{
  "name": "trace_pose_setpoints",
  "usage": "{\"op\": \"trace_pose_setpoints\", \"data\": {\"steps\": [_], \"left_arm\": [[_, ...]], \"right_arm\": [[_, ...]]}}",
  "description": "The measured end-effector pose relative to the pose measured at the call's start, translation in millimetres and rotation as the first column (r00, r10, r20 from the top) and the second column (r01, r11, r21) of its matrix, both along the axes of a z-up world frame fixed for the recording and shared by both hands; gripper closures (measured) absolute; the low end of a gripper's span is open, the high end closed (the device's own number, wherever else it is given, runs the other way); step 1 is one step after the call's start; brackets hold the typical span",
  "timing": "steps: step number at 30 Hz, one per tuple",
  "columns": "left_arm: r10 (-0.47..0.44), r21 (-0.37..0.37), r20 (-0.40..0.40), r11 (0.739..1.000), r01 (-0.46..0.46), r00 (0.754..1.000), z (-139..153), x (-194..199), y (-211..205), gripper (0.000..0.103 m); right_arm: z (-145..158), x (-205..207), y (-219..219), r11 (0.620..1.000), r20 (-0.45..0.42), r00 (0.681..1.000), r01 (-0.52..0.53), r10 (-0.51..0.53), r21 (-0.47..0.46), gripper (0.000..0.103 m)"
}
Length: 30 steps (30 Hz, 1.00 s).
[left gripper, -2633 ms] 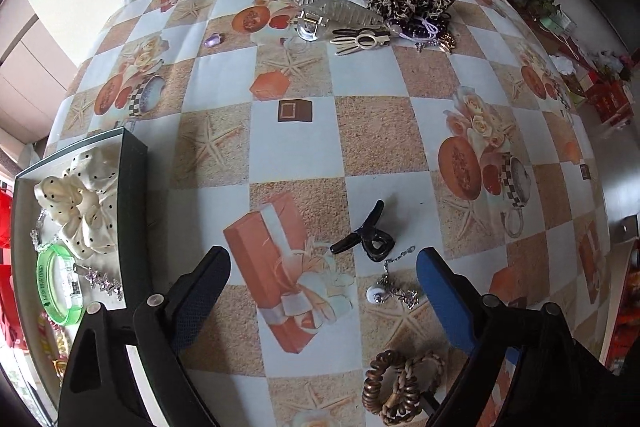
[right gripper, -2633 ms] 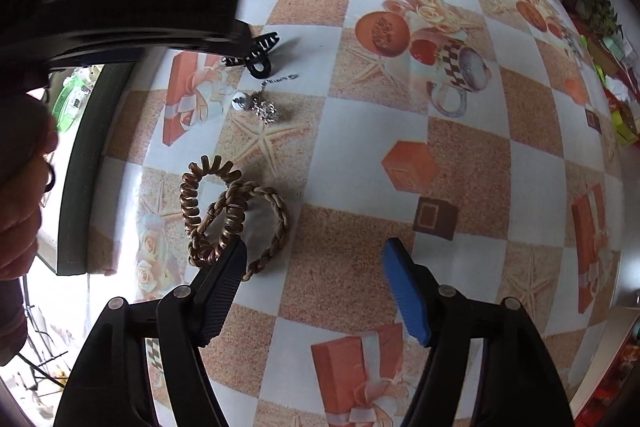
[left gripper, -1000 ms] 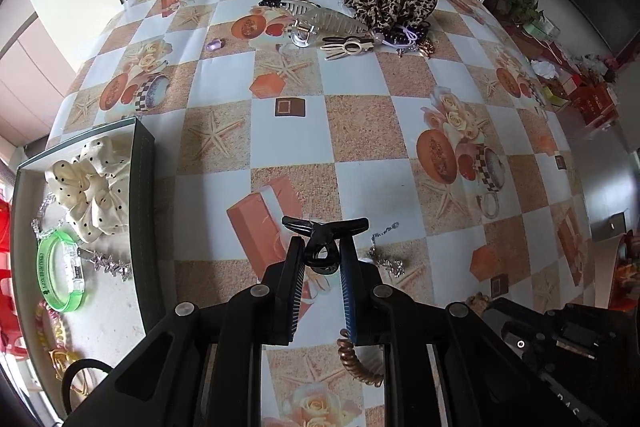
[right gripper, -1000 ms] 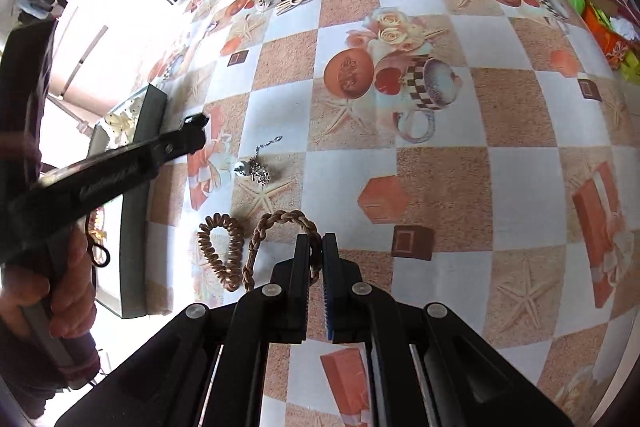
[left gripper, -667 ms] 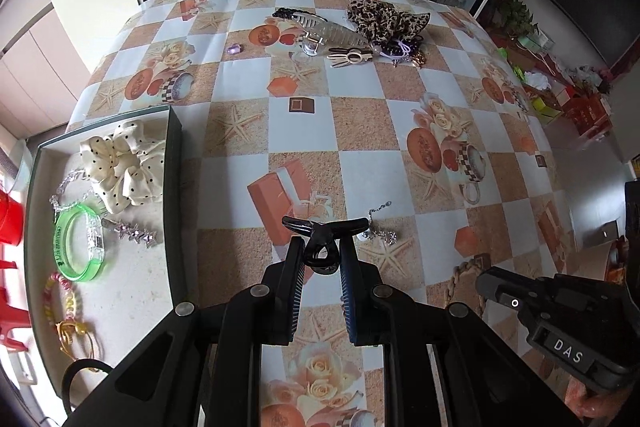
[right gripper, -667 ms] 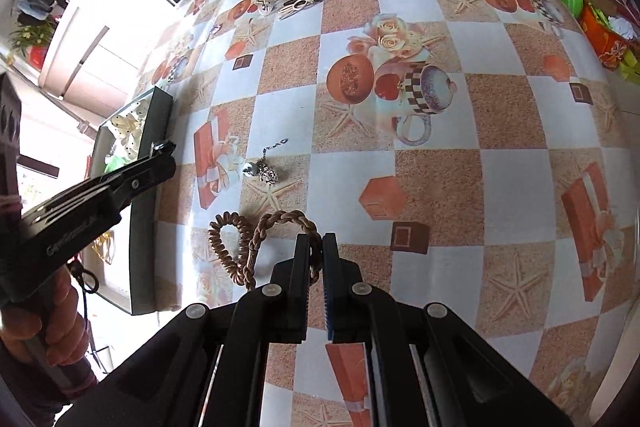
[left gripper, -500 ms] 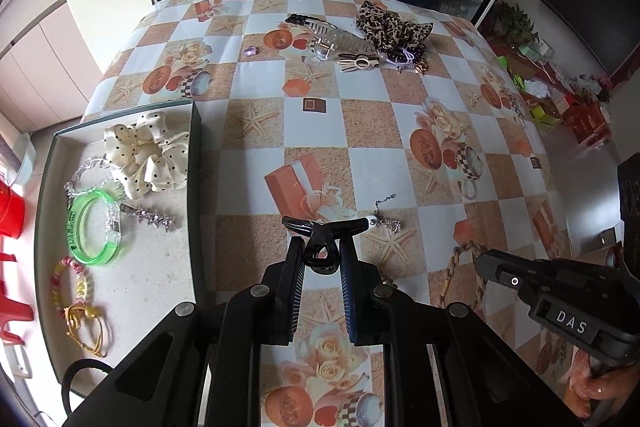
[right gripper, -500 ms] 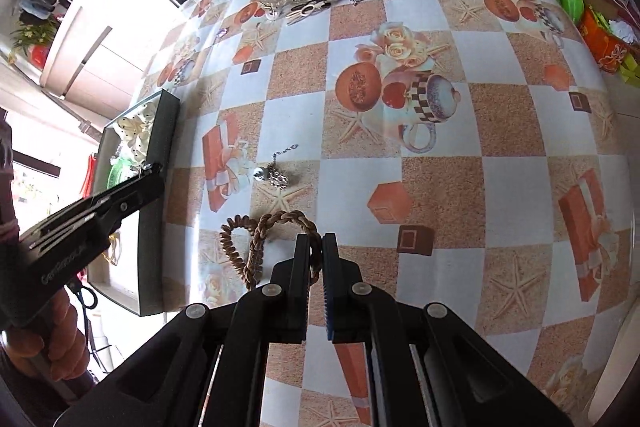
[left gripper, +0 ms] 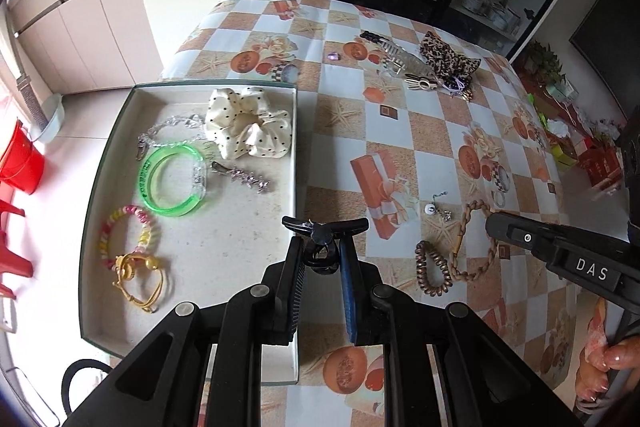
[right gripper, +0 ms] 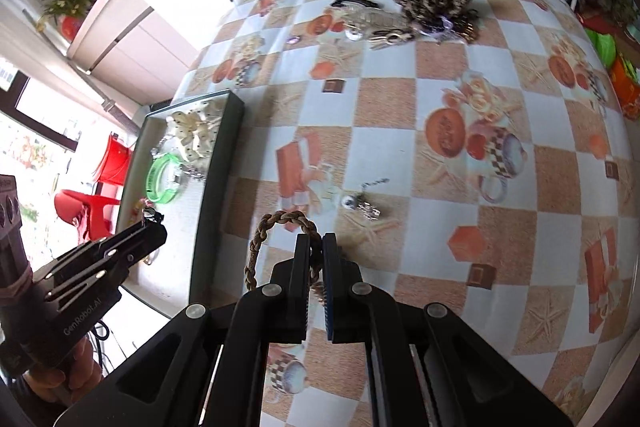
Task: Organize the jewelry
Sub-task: 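Carry both items over the tray and open the right tool to drop the braided bracelet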
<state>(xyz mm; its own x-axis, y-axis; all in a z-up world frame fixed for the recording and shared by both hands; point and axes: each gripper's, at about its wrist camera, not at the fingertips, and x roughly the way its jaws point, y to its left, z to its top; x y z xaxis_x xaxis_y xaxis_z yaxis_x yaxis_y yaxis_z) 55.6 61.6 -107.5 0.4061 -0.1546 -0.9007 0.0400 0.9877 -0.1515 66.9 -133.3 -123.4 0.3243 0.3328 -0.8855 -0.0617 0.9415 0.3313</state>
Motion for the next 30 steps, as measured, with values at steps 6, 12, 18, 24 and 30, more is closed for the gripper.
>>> {"op": "trace_pose_setpoints", "data": {"steps": [6,12,18,24,30], "left_arm": [[0.063,-0.005,-0.003,0.998,-0.063,0.998,0,-11,29,0.083],[0.111,-0.009,-0.010,0.994,-0.111,0.994,-3,-18,51,0.083],[0.141,-0.013,-0.017,0.990,-0.141,0.990,-6,-23,68,0.083],[0.168,-0.015,-0.028,0.986,-0.168,0.985,-12,-28,83,0.083],[0.189,-0.012,-0.042,0.982,-0.190,0.981,-20,-31,95,0.083]], "right_arm": [[8,7,31,0.998,0.011,0.998,-0.065,0.065,-0.004,0.097],[15,15,59,0.993,0.024,0.992,-0.122,0.122,-0.003,0.097],[20,21,87,0.984,0.035,0.984,-0.176,0.176,0.000,0.097],[21,24,113,0.975,0.037,0.974,-0.224,0.224,0.004,0.097],[19,27,138,0.961,0.035,0.960,-0.278,0.277,0.009,0.097]]}}
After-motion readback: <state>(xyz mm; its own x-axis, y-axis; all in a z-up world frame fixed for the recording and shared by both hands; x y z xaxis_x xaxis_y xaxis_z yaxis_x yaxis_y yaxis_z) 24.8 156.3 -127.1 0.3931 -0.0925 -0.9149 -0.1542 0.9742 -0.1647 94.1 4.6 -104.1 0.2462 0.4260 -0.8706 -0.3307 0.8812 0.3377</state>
